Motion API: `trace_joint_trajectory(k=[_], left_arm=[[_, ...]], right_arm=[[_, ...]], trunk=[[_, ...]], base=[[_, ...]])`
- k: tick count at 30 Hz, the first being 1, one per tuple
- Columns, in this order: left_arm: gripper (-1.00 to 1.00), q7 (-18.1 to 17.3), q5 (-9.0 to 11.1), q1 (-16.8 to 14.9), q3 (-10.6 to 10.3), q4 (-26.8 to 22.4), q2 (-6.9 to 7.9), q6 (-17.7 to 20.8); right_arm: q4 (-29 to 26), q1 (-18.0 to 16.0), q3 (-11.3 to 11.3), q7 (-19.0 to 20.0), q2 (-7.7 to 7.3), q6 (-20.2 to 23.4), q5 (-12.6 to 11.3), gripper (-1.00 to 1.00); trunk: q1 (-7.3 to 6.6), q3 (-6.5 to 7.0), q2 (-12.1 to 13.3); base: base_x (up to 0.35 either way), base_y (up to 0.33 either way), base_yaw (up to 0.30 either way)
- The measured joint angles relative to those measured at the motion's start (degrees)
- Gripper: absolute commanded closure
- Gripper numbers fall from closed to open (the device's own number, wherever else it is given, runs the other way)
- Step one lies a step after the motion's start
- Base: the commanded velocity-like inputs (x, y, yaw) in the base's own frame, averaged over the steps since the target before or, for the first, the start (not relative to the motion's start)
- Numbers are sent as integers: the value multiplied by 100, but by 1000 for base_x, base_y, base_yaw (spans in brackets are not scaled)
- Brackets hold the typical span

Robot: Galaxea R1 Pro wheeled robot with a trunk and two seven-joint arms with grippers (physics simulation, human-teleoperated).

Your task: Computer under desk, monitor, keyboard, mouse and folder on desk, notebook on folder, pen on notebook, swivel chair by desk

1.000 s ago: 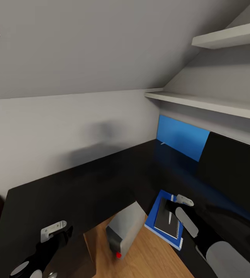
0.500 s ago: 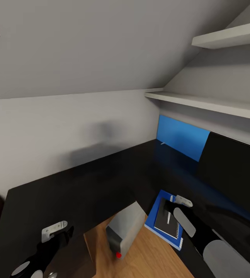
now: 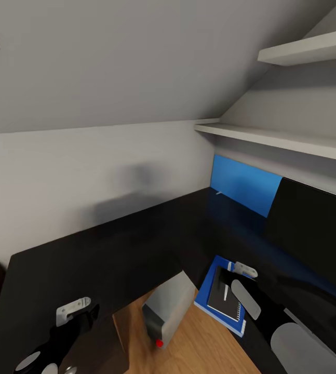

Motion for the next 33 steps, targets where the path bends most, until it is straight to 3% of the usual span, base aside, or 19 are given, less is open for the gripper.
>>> trace_joint_trajectory(k=[10, 11, 33], left_arm=[[-100, 0, 2, 0, 0, 0, 0, 1], [-100, 0, 3, 0, 0, 0, 0, 1], [-100, 0, 5, 0, 3, 0, 0, 1]], right_arm=[[159, 0, 4, -1, 8, -3, 8, 100], [167, -1, 4, -1, 8, -3, 9, -100], [51, -1, 23, 1, 4, -6, 6, -100]], trunk=[[0, 0, 0], [0, 0, 0], [0, 0, 0]], base=[[0, 0, 0], [0, 0, 0], [0, 0, 0]])
